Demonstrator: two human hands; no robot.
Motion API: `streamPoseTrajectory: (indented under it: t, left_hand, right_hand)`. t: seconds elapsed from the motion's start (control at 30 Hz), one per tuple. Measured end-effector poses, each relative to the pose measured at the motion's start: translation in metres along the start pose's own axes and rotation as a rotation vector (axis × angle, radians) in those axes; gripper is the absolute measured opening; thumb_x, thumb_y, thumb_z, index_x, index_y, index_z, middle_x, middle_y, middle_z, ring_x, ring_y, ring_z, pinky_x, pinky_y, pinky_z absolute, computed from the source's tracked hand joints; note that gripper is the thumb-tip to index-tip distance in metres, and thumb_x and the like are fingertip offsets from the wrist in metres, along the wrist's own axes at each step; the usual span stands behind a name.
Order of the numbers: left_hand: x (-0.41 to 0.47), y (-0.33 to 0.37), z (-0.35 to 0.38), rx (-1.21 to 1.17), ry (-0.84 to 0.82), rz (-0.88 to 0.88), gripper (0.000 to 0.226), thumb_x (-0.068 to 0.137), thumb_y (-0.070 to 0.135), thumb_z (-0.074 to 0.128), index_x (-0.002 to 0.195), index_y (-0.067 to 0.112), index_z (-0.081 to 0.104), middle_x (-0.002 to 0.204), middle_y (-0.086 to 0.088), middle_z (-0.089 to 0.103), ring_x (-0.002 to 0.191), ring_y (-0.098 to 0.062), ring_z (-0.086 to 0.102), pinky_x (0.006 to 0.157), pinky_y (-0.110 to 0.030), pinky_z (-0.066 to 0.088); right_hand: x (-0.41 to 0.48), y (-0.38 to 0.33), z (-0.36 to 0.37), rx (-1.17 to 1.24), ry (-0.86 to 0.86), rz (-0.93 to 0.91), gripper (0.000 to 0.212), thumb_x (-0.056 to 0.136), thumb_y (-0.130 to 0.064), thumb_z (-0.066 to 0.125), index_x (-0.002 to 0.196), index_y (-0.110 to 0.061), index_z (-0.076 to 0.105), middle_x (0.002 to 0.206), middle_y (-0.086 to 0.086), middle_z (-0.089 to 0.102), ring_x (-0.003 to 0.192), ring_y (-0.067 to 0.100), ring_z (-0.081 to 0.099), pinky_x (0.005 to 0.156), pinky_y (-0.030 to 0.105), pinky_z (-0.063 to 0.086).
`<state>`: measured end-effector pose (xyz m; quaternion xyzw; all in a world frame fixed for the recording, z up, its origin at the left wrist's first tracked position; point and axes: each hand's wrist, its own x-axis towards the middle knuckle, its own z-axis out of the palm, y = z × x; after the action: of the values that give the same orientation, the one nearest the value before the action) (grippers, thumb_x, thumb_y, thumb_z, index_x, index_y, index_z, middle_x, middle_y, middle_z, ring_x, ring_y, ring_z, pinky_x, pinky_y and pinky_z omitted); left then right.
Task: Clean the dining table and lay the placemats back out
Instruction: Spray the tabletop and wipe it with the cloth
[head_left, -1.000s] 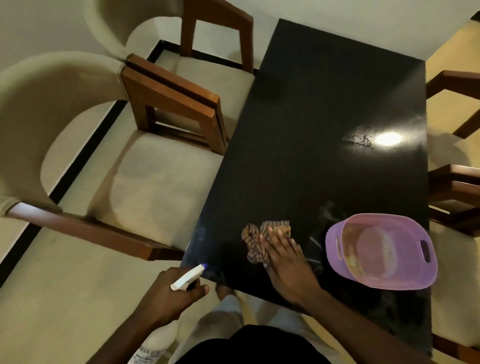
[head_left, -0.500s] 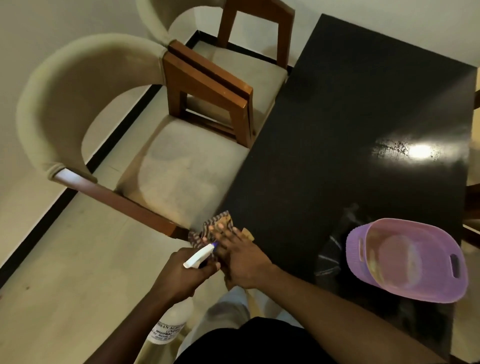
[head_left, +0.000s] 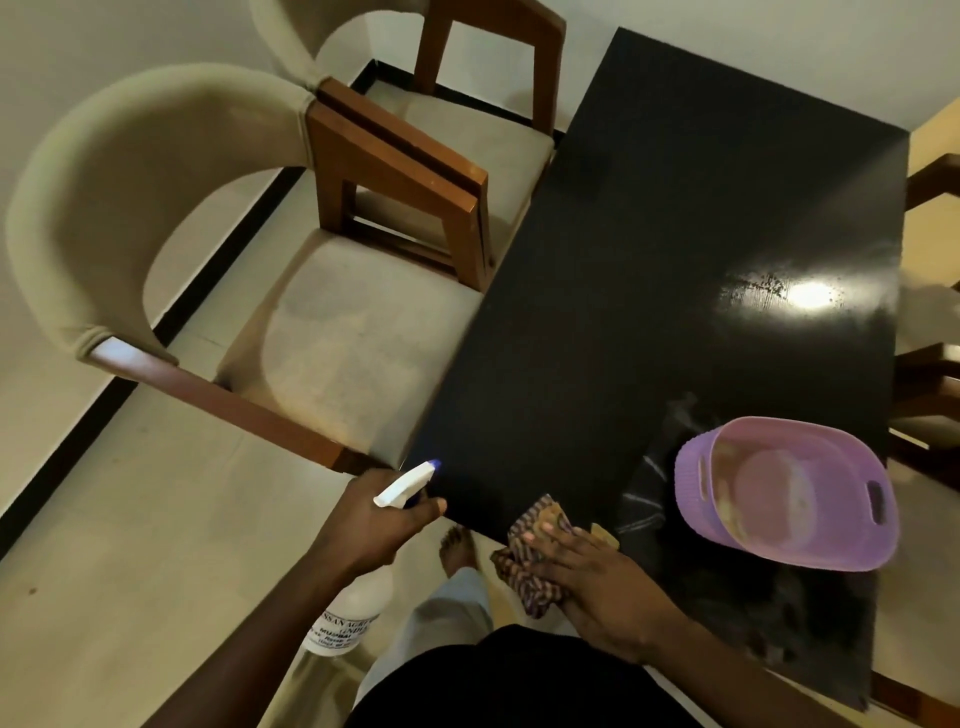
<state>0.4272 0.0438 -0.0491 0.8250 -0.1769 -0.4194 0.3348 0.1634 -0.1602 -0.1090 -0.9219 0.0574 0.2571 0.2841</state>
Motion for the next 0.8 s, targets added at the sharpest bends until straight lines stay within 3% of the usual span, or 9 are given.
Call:
streamPoseTrajectory:
  t: [0.1,0.2,0.3,0.33,0.43,0.5,0.6,0.73,0.8]
  left_hand:
    - [0.0,0.007,0.004,0.002,-0.006,0.011,0.032,0.088,0.04,0.083,0.077,0.013,0.069,0.067,-0.012,0.07,0.041,-0.015,0.058,0.051,-0.03,0.05]
    - [-0.001,0.018,0.006,-0.014,0.047,-0.002,0.033,0.089,0.034,0.082,0.073,0.01,0.066,0.054,-0.005,0.063,0.039,-0.011,0.053,0.048,-0.025,0.045]
    - [-0.002,0.028,0.012,-0.113,0.168,-0.033,0.029,0.091,0.028,0.082,0.075,0.008,0.067,0.055,-0.004,0.064,0.039,-0.011,0.053,0.043,-0.021,0.042]
    - [-0.002,0.03,0.013,-0.155,0.219,-0.038,0.026,0.091,0.028,0.081,0.076,0.01,0.068,0.059,-0.005,0.068,0.039,-0.011,0.054,0.043,-0.021,0.042]
    - [-0.003,0.043,0.019,-0.189,0.325,-0.013,0.017,0.095,0.031,0.076,0.082,0.023,0.07,0.069,-0.007,0.072,0.04,-0.01,0.056,0.044,-0.019,0.044]
    - [-0.002,0.052,0.024,-0.172,0.343,0.028,0.021,0.097,0.03,0.074,0.083,0.015,0.072,0.068,-0.008,0.071,0.041,-0.009,0.058,0.043,-0.016,0.043]
    - [-0.002,0.069,0.044,-0.163,0.308,0.08,0.027,0.097,0.03,0.074,0.079,0.011,0.071,0.066,-0.008,0.071,0.043,-0.011,0.059,0.049,-0.025,0.047]
    - [-0.003,0.1,0.077,-0.174,0.248,0.129,0.021,0.097,0.035,0.074,0.089,0.016,0.073,0.077,-0.008,0.074,0.051,-0.015,0.065,0.053,-0.027,0.052]
    - [-0.008,0.127,0.099,-0.186,0.223,0.191,0.022,0.098,0.036,0.072,0.091,0.015,0.073,0.078,-0.006,0.074,0.051,-0.013,0.065,0.052,-0.023,0.052]
  right_hand:
    - [-0.025,-0.005,-0.012,0.249,0.042,0.204,0.05,0.097,-0.045,0.044,0.147,-0.048,0.05,0.157,-0.023,0.044,0.147,-0.009,0.03,0.125,0.035,0.027]
    - [-0.041,-0.02,-0.037,0.754,0.175,0.39,0.03,0.102,-0.017,0.055,0.108,-0.035,0.078,0.113,-0.009,0.078,0.109,0.008,0.071,0.102,0.047,0.053]
    - [-0.055,-0.034,-0.068,1.267,0.384,0.604,0.034,0.098,0.004,0.053,0.083,-0.011,0.08,0.085,0.007,0.08,0.08,0.013,0.076,0.078,0.03,0.061]
    - [-0.06,-0.036,-0.077,1.409,0.451,0.677,0.032,0.097,0.004,0.053,0.082,-0.01,0.077,0.088,0.011,0.08,0.076,0.017,0.074,0.071,0.029,0.059]
    - [-0.084,-0.028,-0.087,1.675,0.617,0.721,0.023,0.098,-0.009,0.053,0.104,-0.009,0.075,0.109,0.015,0.078,0.098,0.035,0.07,0.079,0.044,0.056]
    - [-0.105,-0.018,-0.092,1.794,0.725,0.686,0.03,0.094,-0.018,0.056,0.119,-0.011,0.071,0.115,0.014,0.077,0.108,0.04,0.068,0.082,0.049,0.057]
    - [-0.145,0.001,-0.109,1.871,0.932,0.593,0.044,0.087,-0.022,0.062,0.13,-0.016,0.065,0.119,0.012,0.075,0.11,0.038,0.067,0.08,0.051,0.06]
    - [-0.193,0.041,-0.131,1.654,1.0,0.587,0.033,0.094,-0.018,0.061,0.127,-0.022,0.066,0.117,0.007,0.077,0.1,0.029,0.075,0.07,0.044,0.064]
    - [-0.214,0.063,-0.144,1.503,1.011,0.624,0.044,0.084,-0.026,0.073,0.127,-0.026,0.065,0.12,0.005,0.076,0.104,0.026,0.075,0.081,0.047,0.062]
